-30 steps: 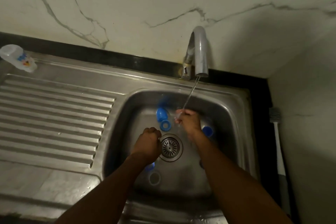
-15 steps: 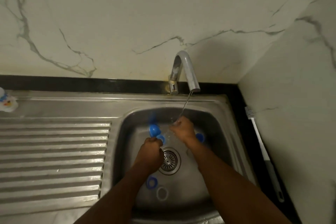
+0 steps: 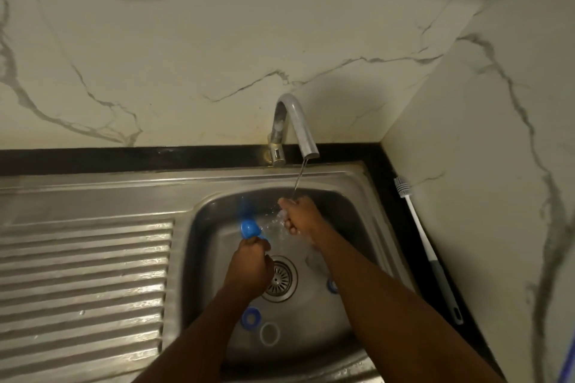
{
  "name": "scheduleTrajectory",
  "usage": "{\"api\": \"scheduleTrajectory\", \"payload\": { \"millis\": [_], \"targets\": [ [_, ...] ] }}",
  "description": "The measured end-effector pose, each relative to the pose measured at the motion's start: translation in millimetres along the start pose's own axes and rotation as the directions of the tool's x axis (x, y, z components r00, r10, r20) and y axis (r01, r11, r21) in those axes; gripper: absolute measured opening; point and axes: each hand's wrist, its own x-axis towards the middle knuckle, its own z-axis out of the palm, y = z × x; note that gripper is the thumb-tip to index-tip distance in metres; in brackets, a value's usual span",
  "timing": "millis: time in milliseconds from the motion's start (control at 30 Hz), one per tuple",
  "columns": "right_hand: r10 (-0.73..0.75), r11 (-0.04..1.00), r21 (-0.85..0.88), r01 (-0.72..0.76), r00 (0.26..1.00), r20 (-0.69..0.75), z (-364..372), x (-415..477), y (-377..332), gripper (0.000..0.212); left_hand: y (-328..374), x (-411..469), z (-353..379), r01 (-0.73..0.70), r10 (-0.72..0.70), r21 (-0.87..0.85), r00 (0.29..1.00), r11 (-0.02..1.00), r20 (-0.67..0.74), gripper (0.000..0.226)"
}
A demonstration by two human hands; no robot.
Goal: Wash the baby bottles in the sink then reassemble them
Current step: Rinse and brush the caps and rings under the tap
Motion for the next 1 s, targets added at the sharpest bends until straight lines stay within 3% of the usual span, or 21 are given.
{"api": "scheduleTrajectory", "payload": {
  "millis": [200, 267, 333, 400, 500, 633, 733, 800, 867, 933, 1000],
  "targets": [
    [-0.059, 0.991, 0.125, 0.052, 0.997, 0.058, -15, 5, -3, 0.026, 22, 11, 5, -0.007, 0.005, -0.037, 0.998, 0.999, -0.057, 0.023],
    [-0.072, 0.996, 0.065, 0.067, 0.995, 0.076, -18, 9, -3, 0.03, 32, 16, 6, 0.049, -0.066, -0.143, 0.991, 0.988, -0.115, 0.025],
    [-0.051, 0.983, 0.176, 0.043, 0.998, 0.044, -22, 12, -3, 0.029, 46, 19, 3, 0.104, -0.167, -0.314, 0.969, 0.944, -0.181, 0.022],
    [-0.06, 0.977, 0.206, 0.046, 0.996, 0.061, -30, 10, -3, 0.026, 65, 22, -3, 0.119, -0.236, -0.558, 0.961, 0.821, -0.143, 0.016],
    [-0.05, 0.919, 0.394, -0.024, 0.983, 0.176, -37, -1, 2, 0.01, 80, 31, -4, 0.123, -0.22, -0.855, 0.975, 0.503, 0.011, 0.025],
    [-0.044, 0.849, 0.517, -0.107, 0.962, 0.271, -45, -16, 13, 0.016, 89, 35, 3, 0.136, -0.317, -0.879, 0.948, 0.458, -0.018, 0.024],
    [-0.052, 0.851, 0.525, -0.024, 0.99, 0.129, -61, -23, 18, 0.016, 102, 34, 3, 0.107, -0.341, -0.952, 0.94, 0.286, 0.003, 0.02],
    [-0.106, 0.887, 0.435, 0.155, 0.985, -0.137, -82, -27, 27, 0.023, 108, 35, -3, 0.09, -0.373, -0.979, 0.928, 0.184, 0.015, 0.012],
    [-0.236, 0.95, 0.087, 0.299, 0.875, -0.423, -119, -40, 42, 0.02, 112, 35, -7, 0.1, -0.384, -0.978, 0.923, 0.182, 0.023, 0.008],
    [-0.352, 0.931, -0.294, 0.215, 0.737, -0.577, -162, -53, 67, 0.02, 113, 36, -10, 0.129, -0.395, -0.977, 0.917, 0.167, 0.054, 0.006],
    [-0.3, 0.876, -0.48, -0.042, 0.733, -0.61, -198, -69, 100, 0.027, 115, 37, -11, 0.197, -0.385, -0.976, 0.911, 0.091, 0.148, 0.012]
  ]
}}
